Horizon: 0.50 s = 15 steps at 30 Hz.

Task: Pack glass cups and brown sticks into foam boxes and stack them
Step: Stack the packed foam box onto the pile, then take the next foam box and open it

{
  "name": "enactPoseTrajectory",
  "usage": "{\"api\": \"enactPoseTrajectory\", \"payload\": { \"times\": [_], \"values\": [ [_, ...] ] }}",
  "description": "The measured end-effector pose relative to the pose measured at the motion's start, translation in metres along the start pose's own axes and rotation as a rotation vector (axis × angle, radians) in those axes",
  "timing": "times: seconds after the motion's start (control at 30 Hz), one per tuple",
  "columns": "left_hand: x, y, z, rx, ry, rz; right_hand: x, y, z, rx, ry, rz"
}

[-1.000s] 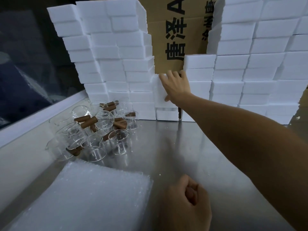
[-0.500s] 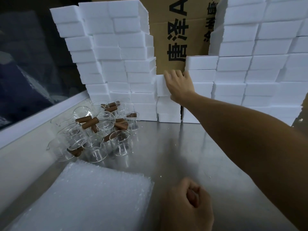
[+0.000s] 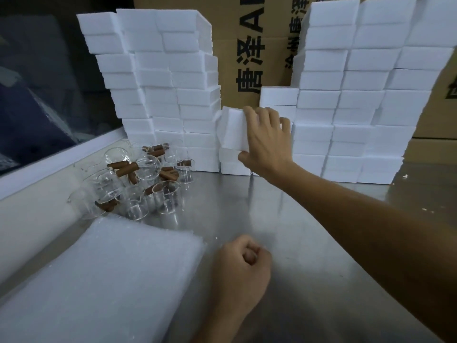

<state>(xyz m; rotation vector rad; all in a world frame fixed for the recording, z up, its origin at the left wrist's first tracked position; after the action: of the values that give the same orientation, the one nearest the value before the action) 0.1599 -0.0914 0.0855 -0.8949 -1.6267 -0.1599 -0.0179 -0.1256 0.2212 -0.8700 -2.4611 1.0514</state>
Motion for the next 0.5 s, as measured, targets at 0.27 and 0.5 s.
{"api": "enactPoseTrajectory", "payload": {
  "times": [0.27,0.5],
  "values": [
    [0.005,-0.001,-0.011,0.171,0.108,-0.084,0.050,0.121,-0.049,0.068,-0.286,0.147],
    [0.019,0.003,-0.023,0.275,0.338,-0.123,0.091,0.204,-0.063,-0.049,-0.532,0.186]
  ]
}}
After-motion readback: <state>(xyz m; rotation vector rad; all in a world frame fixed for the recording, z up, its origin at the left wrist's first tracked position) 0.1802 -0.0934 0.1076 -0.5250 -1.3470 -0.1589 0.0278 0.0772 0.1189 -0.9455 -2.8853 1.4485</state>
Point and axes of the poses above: each hand's wrist, its own y-axis away from the middle knuckle, its own z-axis out of the palm, x = y × z, the point moved 2 cm from there along -y, towards the middle knuckle, and after that the axes turned 3 degrees about z, right-handed, at the moved point
